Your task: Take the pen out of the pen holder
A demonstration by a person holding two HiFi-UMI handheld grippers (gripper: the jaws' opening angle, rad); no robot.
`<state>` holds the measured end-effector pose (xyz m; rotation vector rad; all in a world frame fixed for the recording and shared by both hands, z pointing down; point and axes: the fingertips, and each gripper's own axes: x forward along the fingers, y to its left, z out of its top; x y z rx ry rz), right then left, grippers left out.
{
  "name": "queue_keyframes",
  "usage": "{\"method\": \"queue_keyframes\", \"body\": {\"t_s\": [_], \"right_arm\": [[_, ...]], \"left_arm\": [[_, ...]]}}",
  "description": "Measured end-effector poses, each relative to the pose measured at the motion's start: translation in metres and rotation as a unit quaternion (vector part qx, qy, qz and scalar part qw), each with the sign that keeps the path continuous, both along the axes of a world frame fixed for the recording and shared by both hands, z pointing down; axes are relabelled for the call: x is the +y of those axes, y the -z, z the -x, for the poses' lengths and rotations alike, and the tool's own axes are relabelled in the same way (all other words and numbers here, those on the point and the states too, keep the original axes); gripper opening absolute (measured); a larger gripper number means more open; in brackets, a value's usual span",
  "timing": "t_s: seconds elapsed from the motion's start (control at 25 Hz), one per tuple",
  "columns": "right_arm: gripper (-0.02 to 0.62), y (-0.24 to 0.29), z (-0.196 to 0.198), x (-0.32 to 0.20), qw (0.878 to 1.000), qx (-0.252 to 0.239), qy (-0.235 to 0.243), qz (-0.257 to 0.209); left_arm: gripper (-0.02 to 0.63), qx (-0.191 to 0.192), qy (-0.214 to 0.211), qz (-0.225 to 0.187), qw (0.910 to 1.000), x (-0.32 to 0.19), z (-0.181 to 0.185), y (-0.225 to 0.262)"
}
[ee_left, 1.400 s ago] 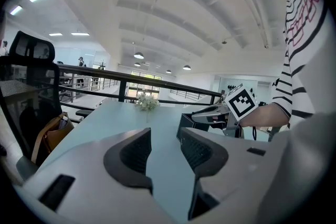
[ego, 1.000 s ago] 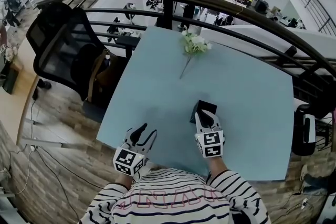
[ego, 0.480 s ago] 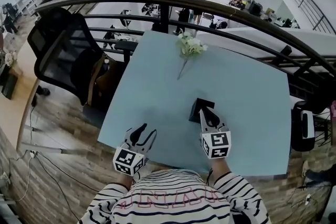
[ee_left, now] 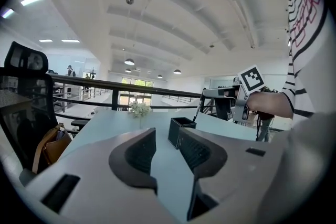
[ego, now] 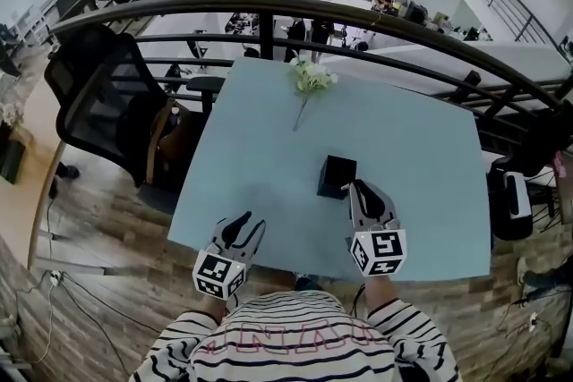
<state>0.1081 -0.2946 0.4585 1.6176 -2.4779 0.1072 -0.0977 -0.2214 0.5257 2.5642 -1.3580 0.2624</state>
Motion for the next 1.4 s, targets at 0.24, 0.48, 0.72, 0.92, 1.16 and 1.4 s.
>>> {"method": "queue_keyframes", "body": {"t_s": [0.24,0.48,0.72,0.92,1.16,1.4], "right_arm": [[0.057,0.005,-0.009,0.036,1.000,-0.008,-0.023,-0.007],[0.057,-0.006,-0.013,0.075,0.999,-0.013,-0.042,0.009],[0.057,-0.016,-0.003,0.107,0.999,-0.017,-0.047,0.021],[0.057,-0.025,0.004,0.133,0.998,-0.020,-0.053,0.027],[0.057,-0.041,0.013,0.159,0.997,-0.028,-0.059,0.044],[0.057,-0.058,0.023,0.181,0.995,-0.031,-0.064,0.064]], "left_arm": [[0.089,-0.005,-0.019,-0.003,0.9998,0.024,-0.002,0.001],[0.041,-0.004,-0.040,-0.004,0.9992,0.053,-0.004,0.002],[0.035,0.000,-0.046,-0.005,0.9989,0.077,0.005,0.002],[0.032,-0.003,-0.051,-0.008,0.9987,0.096,0.012,0.001],[0.032,-0.007,-0.052,-0.006,0.9986,0.114,0.020,-0.001],[0.032,-0.006,-0.055,-0.004,0.9985,0.129,0.027,-0.003]]}}
